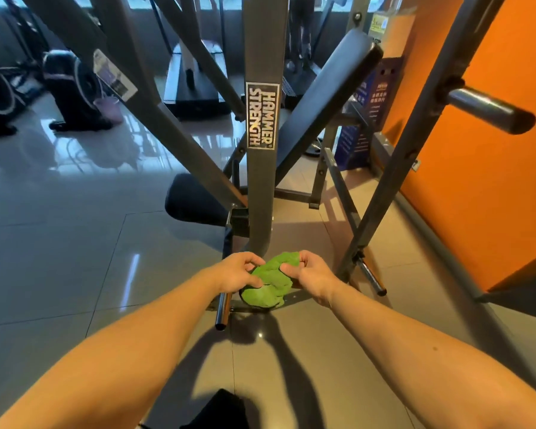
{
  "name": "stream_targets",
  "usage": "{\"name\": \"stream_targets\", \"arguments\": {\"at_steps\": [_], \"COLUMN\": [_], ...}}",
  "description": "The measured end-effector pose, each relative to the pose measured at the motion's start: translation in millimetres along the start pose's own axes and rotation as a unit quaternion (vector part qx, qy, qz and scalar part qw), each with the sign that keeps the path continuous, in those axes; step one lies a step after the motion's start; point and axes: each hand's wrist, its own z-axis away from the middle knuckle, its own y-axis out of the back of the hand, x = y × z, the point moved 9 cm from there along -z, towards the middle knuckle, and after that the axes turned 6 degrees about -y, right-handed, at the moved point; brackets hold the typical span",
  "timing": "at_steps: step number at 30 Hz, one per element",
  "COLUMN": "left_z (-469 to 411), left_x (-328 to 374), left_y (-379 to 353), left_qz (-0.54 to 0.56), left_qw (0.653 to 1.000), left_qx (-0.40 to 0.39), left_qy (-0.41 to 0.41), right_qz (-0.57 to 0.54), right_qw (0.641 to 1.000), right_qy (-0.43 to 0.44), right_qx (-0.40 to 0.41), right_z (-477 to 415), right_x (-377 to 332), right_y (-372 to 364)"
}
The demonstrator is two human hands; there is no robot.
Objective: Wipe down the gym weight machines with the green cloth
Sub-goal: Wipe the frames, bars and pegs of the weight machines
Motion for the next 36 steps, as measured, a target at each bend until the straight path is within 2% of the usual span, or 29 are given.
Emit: {"name": "stream_targets", "arguments": {"at_steps": [4,7,10,13,15,19,22,26,31,36], "left_z": [-23.7,-43.6,-63.9,-90.2,-110.9,-151.2,-172.5,-203.1,-225.1,-243.0], "left_x": [13.0,26.0,32.8,33.9,29.8,17.6,10.5,0.6,12.4,-1.0], "left_y": [18.8,31.4,35.1,31.1,31.7,30.3,17.4,5.8,0.3,-11.8], "left_qz": [0.044,0.058,0.085,0.102,0.094,0.085,0.110,0.121,0.107,0.142], "left_qw": [0.998,0.997,0.996,0.993,0.993,0.995,0.994,0.992,0.994,0.977], "left_qx": [0.030,0.024,-0.007,-0.058,-0.064,-0.035,-0.012,0.021,0.030,0.129], "left_qy": [-0.027,-0.044,-0.034,-0.020,-0.018,-0.025,-0.022,-0.011,0.010,0.088], "right_qz": [-0.039,-0.048,-0.038,0.007,0.047,0.151,0.173,0.173,0.315,0.428], "right_qw": [0.999,0.999,0.999,0.999,0.998,0.988,0.984,0.985,0.944,0.892], "right_qy": [0.018,0.018,0.005,-0.007,-0.007,-0.005,-0.009,-0.023,-0.007,0.018], "right_qx": [0.010,0.006,-0.020,-0.035,-0.028,0.016,0.033,-0.010,-0.095,-0.143], "right_z": [-16.5,-31.0,-44.4,-62.2,-76.3,-98.5,-113.3,-131.5,-168.7,-217.5], "right_x": [-23.3,-44.8,-66.6,-81.7,-85.2,-82.7,-71.2,-58.5,-60.2,-62.7], "right_y": [10.4,16.6,19.6,24.2,30.1,47.3,60.7,68.9,80.6,103.3]}}
